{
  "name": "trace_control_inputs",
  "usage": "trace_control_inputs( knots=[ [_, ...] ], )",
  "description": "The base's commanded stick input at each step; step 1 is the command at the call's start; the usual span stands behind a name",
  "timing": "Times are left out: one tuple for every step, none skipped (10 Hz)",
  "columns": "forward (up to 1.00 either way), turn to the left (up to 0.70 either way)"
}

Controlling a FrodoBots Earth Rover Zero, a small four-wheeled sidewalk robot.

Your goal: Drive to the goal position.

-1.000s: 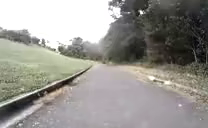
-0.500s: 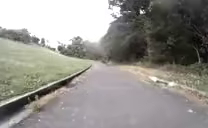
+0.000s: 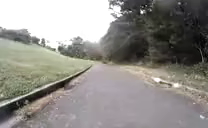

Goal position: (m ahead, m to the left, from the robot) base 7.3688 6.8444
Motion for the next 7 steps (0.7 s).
trace_control_inputs(
  knots=[
    [0.50, 0.00],
    [0.50, 0.00],
    [0.50, 0.00],
    [0.50, 0.00],
    [0.50, 0.00],
    [0.50, 0.00],
    [0.50, 0.00]
  ],
)
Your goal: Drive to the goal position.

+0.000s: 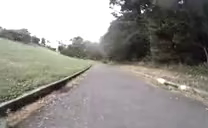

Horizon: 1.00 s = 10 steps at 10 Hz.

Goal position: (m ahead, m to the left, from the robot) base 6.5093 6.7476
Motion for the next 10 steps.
trace_control_inputs(
  knots=[
    [0.50, 0.00],
    [0.50, 0.00],
    [0.50, 0.00],
    [0.50, 0.00],
    [0.50, 0.00],
    [0.50, 0.00],
    [0.50, 0.00],
    [0.50, 0.00],
    [0.50, 0.00],
    [0.50, 0.00]
  ],
)
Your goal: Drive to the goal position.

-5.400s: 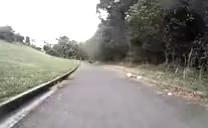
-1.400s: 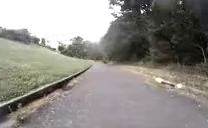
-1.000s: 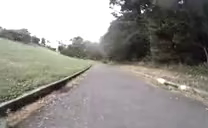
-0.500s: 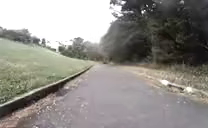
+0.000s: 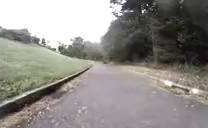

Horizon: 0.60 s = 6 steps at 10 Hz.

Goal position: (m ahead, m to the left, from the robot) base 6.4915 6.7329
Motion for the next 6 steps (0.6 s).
trace_control_inputs(
  knots=[
    [0.50, 0.00],
    [0.50, 0.00],
    [0.50, 0.00],
    [0.50, 0.00],
    [0.50, 0.00],
    [0.50, 0.00]
  ],
)
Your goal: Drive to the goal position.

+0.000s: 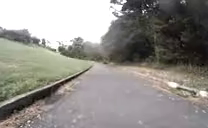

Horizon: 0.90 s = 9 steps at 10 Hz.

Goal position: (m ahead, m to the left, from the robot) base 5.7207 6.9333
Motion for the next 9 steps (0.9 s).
trace_control_inputs(
  knots=[
    [0.50, 0.00],
    [0.50, 0.00],
    [0.50, 0.00],
    [0.50, 0.00],
    [0.50, 0.00],
    [0.50, 0.00],
    [0.50, 0.00],
    [0.50, 0.00],
    [0.50, 0.00]
  ],
)
